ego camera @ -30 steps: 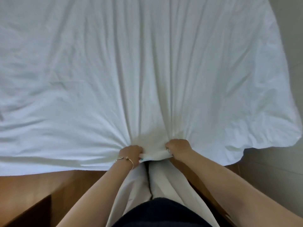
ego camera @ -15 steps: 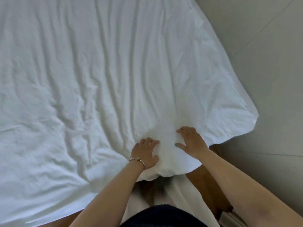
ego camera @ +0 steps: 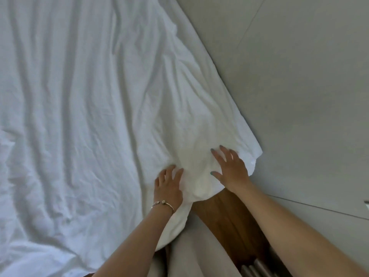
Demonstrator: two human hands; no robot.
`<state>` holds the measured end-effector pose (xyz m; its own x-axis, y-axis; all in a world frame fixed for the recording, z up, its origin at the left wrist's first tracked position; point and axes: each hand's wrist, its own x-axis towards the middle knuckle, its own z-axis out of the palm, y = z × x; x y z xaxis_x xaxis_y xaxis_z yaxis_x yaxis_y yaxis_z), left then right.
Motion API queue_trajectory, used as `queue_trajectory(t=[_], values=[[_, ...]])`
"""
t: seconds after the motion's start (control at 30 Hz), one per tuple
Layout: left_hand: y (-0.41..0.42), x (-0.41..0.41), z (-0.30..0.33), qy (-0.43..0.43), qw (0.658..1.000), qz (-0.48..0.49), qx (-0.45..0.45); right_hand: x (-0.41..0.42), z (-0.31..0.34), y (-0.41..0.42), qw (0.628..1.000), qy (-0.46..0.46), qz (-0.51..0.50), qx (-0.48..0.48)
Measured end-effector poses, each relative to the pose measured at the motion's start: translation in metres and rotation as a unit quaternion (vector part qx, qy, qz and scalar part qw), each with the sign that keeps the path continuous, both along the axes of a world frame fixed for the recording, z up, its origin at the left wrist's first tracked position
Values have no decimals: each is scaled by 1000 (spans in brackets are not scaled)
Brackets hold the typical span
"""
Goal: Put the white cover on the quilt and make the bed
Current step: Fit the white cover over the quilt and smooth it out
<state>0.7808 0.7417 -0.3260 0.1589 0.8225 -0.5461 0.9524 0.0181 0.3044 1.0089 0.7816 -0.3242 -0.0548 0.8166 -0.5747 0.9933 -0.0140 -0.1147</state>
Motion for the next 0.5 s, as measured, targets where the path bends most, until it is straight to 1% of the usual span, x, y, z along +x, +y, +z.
queue_trajectory(t=[0.03, 0.07, 0.1, 0.13, 0.17, 0.23, 0.27, 0.33, 0.37, 0.43, 0.47, 0.5], values=[[8, 5, -3, 11, 1000, 6, 7, 0, -1, 9, 998, 5, -54, 29], [16, 8, -4, 26, 1000, 2, 11, 1, -3, 19, 994, 20, -104, 35], [24, 10, -4, 41, 999, -5, 22, 3, -5, 28, 990, 38, -137, 19], [33, 11, -6, 59, 997, -17, 49, 5, -7, 35, 986, 51, -156, -8], [41, 10, -9, 73, 995, -37, 57, 6, -10, 41, 983, 62, -172, -33], [58, 3, -15, 108, 988, -109, 31, 3, -16, 48, 977, 68, -198, -42], [67, -3, -17, 113, 983, -143, 28, -1, -20, 49, 977, 58, -202, -25], [84, -16, -19, 102, 967, -222, 68, -11, -24, 52, 979, 32, -196, 38], [93, -23, -19, 104, 960, -251, 66, -17, -25, 51, 979, 22, -188, 73], [112, -38, -14, 125, 951, -279, 56, -30, -23, 45, 975, 6, -157, 155], [120, -43, -12, 130, 949, -283, 54, -38, -23, 39, 968, 15, -146, 205], [128, -48, -12, 134, 943, -298, 67, -50, -23, 31, 959, 43, -145, 238]])
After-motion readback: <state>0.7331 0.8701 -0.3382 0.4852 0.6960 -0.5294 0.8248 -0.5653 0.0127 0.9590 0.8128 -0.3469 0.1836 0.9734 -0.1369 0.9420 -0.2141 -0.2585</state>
